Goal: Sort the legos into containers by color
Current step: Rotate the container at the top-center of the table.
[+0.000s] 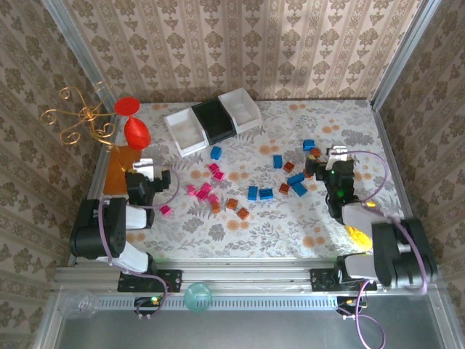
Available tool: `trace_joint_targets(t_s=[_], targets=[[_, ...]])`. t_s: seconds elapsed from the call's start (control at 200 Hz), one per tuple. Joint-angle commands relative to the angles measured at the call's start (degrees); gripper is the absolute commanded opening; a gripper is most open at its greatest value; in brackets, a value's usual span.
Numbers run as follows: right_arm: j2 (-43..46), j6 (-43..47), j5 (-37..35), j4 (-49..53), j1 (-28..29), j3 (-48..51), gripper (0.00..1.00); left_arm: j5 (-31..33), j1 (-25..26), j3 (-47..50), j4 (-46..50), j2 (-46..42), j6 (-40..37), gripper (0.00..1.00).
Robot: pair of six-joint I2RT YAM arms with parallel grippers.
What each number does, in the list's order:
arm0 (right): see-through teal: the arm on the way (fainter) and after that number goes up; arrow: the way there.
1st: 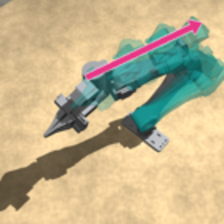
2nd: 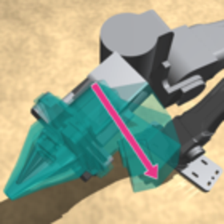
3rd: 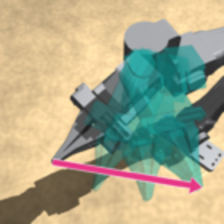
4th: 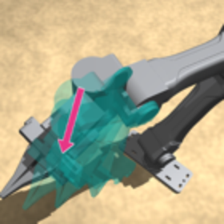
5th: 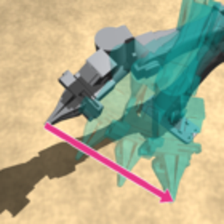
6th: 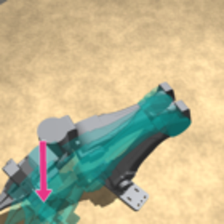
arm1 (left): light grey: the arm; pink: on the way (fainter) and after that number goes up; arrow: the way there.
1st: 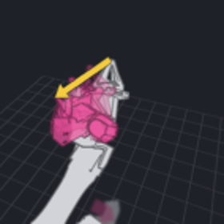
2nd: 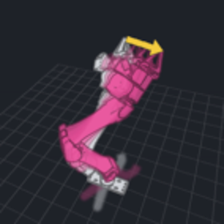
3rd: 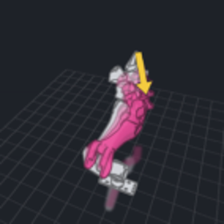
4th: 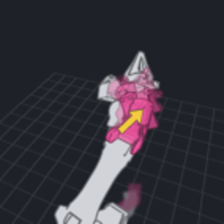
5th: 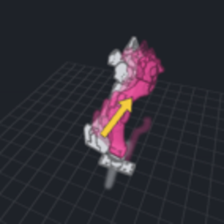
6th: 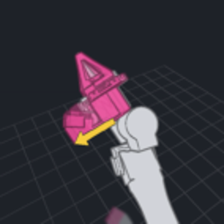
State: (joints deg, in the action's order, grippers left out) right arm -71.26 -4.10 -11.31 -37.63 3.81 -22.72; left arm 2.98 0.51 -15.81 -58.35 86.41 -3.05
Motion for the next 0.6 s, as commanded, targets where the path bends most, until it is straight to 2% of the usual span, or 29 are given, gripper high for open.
trace_joint_targets(t_s=[0.0,0.135,0.205,0.27,0.305,0.355,0.47,0.545,0.595], targets=[[12.3,-7.9,-5.0,9.4,-0.5,-1.2,1.00,0.5,-0.3,0.3,0.9,-6.6,0.9,1.00],[21.1,-11.8,-3.4,17.0,-0.5,-2.0,1.00,0.3,0.0,-3.5,16.8,-15.2,3.0,1.00],[23.6,-14.4,0.0,19.6,-0.4,-2.2,1.00,-0.8,0.1,-7.2,26.2,-19.5,8.3,1.00],[23.7,-16.3,2.5,21.6,0.2,-2.8,1.00,-4.7,1.3,-10.8,32.9,-23.0,13.0,0.99],[22.6,-16.4,3.5,23.5,0.7,-3.6,1.00,-4.6,3.3,-12.4,34.4,-23.7,15.3,0.98],[20.9,-15.5,3.6,24.5,1.5,-4.2,1.00,-2.6,8.9,-14.6,35.3,-23.2,16.3,0.96],[15.8,-12.9,5.9,27.2,2.1,-7.2,1.00,7.4,22.3,-24.2,41.2,-16.3,13.9,0.97],[13.2,-10.9,8.3,30.0,2.3,-9.5,1.00,11.9,27.0,-31.8,46.9,-9.5,14.3,0.96],[12.3,-10.7,9.6,30.8,2.6,-10.1,1.00,13.5,28.2,-37.1,51.1,-4.6,15.3,0.95]])
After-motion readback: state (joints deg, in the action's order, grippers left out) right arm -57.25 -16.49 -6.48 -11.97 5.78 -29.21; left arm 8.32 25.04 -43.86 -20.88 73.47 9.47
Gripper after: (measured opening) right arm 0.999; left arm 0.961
